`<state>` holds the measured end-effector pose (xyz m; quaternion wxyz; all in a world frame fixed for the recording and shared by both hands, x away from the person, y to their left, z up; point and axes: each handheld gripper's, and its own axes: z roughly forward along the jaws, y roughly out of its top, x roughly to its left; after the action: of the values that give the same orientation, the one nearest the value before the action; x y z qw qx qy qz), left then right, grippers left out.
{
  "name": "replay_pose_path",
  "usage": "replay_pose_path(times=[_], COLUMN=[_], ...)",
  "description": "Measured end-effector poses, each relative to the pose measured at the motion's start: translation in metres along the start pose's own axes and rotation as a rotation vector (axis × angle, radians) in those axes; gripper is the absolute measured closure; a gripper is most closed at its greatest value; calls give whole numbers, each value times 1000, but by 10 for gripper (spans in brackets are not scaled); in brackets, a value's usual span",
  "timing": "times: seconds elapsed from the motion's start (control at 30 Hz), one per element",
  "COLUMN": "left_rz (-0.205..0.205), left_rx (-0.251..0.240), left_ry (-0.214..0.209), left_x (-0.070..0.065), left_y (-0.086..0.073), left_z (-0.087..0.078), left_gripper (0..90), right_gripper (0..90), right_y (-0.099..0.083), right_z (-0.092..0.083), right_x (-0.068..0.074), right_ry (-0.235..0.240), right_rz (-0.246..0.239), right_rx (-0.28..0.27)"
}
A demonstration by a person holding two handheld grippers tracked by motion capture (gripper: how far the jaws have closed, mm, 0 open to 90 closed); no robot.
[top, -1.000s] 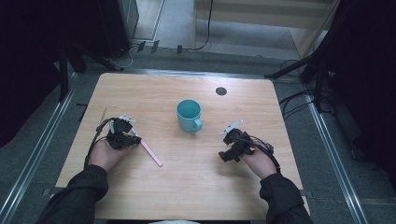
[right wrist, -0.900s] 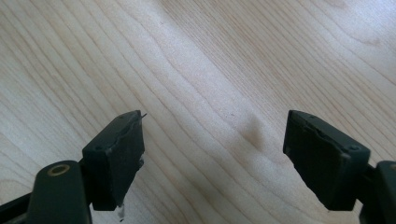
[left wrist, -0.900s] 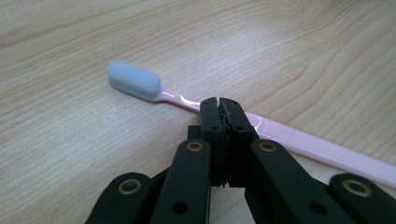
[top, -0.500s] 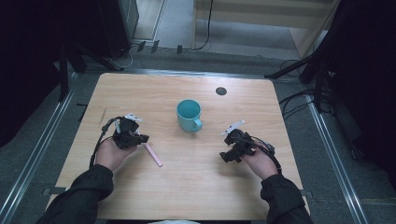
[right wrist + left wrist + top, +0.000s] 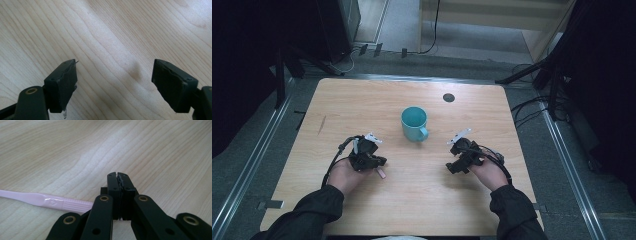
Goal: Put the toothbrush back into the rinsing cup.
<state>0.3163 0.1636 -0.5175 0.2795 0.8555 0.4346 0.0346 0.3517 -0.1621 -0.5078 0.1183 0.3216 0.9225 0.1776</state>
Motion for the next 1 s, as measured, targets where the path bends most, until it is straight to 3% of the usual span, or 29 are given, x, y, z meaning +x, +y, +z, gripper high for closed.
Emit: replay_pose_path(times=[0.63, 0.9, 1.0], left_rz=[-45, -106, -110], left_rx=[22, 20, 27], left_ry=[26, 49, 57], left_x=[11, 23, 25], left_y=[-16, -28, -30], left_z=[-5, -16, -18], left_gripper=[890, 889, 888], right_gripper=[204, 204, 204], right_y=[13, 22, 24], right_z=[6, 9, 11], right_x=[5, 7, 8], right_ry=[18, 20, 26], right_rz=[-40, -72, -79], right_rx=[9, 9, 9])
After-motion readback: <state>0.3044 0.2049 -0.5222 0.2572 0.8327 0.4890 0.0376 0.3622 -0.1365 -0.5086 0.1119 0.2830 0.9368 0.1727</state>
